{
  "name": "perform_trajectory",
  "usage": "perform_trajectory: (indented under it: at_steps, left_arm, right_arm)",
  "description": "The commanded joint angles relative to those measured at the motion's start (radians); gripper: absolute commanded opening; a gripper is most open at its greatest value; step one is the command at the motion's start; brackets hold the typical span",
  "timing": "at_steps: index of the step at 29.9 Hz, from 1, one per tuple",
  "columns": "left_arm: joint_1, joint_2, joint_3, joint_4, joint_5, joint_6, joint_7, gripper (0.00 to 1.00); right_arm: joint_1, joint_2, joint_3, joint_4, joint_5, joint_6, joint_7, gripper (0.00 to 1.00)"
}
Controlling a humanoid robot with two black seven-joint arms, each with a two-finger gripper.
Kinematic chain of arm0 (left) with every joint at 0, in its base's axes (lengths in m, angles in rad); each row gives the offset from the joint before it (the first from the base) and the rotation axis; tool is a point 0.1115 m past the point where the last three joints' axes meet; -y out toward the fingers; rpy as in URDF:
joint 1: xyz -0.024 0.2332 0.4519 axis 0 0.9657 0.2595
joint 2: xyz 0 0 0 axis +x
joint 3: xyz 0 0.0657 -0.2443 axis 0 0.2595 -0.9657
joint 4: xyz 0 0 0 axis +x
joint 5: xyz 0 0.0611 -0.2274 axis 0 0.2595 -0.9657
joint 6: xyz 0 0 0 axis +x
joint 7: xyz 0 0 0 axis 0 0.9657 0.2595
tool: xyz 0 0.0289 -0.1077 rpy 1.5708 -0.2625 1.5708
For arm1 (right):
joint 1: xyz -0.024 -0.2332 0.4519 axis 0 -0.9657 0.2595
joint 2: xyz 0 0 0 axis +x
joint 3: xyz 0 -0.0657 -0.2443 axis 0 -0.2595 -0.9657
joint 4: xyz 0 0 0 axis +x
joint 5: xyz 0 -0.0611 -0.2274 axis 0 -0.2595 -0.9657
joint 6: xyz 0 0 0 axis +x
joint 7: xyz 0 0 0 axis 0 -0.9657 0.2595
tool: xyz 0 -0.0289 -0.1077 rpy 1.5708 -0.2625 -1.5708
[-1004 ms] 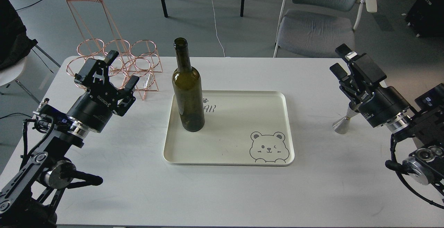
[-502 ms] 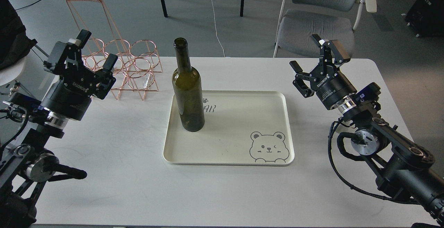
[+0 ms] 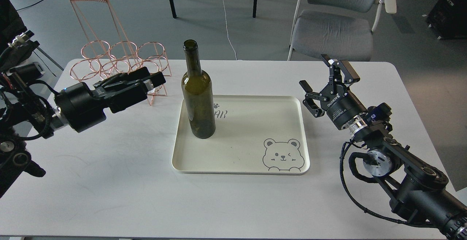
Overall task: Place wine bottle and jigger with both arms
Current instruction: 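Reach the left gripper toward the neck of the green wine bottle, then close the left gripper around the bottle neck, then lift the bottle off the tray and carry it over the wine rack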
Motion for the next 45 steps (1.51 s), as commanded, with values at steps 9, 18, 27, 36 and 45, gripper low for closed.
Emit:
perform_trajectory:
  at_steps: [9,18,27,36,45]
  left_arm:
    - [-0.274,-0.036,0.191,0.105,0.286,0.003,0.000,0.98]
    - [-0.348,-0.119,0.245,0.210,0.332,0.042,0.000,0.98]
    - [-0.371,-0.176,0.246,0.220,0.332,0.045,0.000,0.82]
    - [-0.382,-0.174,0.274,0.223,0.332,0.043,0.000,0.22]
    - [-0.450,-0.177,0.288,0.223,0.332,0.051,0.000,0.08]
  right_arm:
    - [-0.004,-0.013,0.002,0.002,0.000,-0.002,0.003,0.97]
    - [-0.010,-0.016,0.002,0.003,-0.005,-0.002,0.003,0.97]
    - [-0.013,-0.016,0.002,0.002,-0.009,-0.004,0.003,0.97]
    - [-0.015,-0.016,0.000,0.003,-0.009,-0.016,0.003,0.97]
    - [-0.015,-0.016,0.000,0.003,-0.009,-0.018,0.003,0.97]
